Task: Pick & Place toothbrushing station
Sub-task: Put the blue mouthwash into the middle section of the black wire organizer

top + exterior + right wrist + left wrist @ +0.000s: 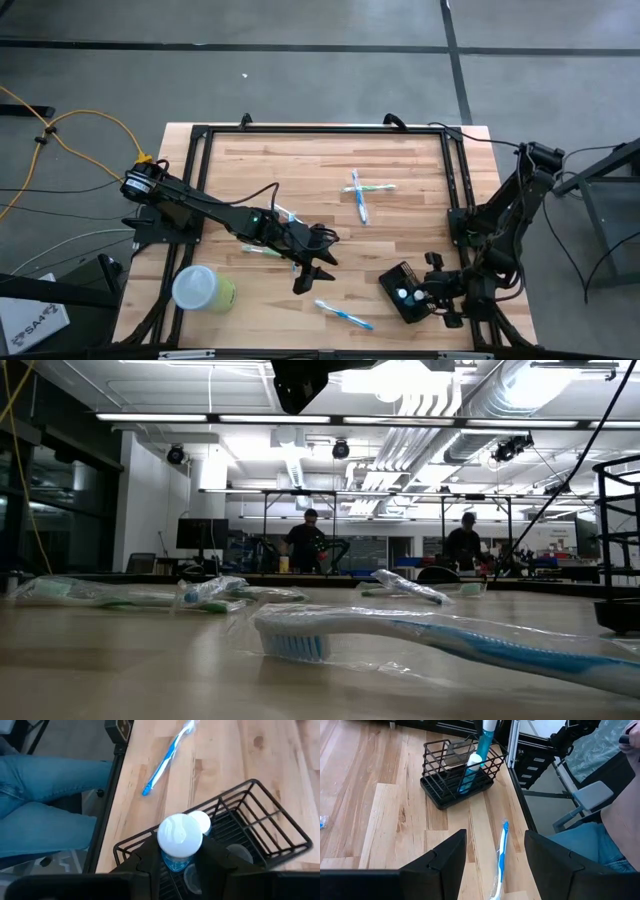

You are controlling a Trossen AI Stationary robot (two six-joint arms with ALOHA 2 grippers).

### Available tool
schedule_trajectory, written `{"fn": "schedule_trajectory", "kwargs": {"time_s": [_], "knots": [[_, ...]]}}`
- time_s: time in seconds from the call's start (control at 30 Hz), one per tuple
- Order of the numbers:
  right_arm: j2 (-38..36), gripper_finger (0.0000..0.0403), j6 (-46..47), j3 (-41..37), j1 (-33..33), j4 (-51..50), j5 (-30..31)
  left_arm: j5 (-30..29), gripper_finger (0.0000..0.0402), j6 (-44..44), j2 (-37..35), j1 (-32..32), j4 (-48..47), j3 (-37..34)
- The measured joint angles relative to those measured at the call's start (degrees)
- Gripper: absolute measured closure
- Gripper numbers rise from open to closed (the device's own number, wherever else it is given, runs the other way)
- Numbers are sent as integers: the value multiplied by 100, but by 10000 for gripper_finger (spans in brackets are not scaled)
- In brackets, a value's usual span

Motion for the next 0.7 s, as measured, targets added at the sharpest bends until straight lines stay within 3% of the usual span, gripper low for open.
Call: {"fn": "schedule_trajectory", "kwargs": {"time_s": [0.23, 0.7], "knots": [[0, 319, -157, 0, -254, 131, -349, 1, 206, 0, 0, 0, 0, 0], [425, 319, -133, 0, -296, 315, -468, 2, 206, 2, 0, 0, 0, 0]]}}
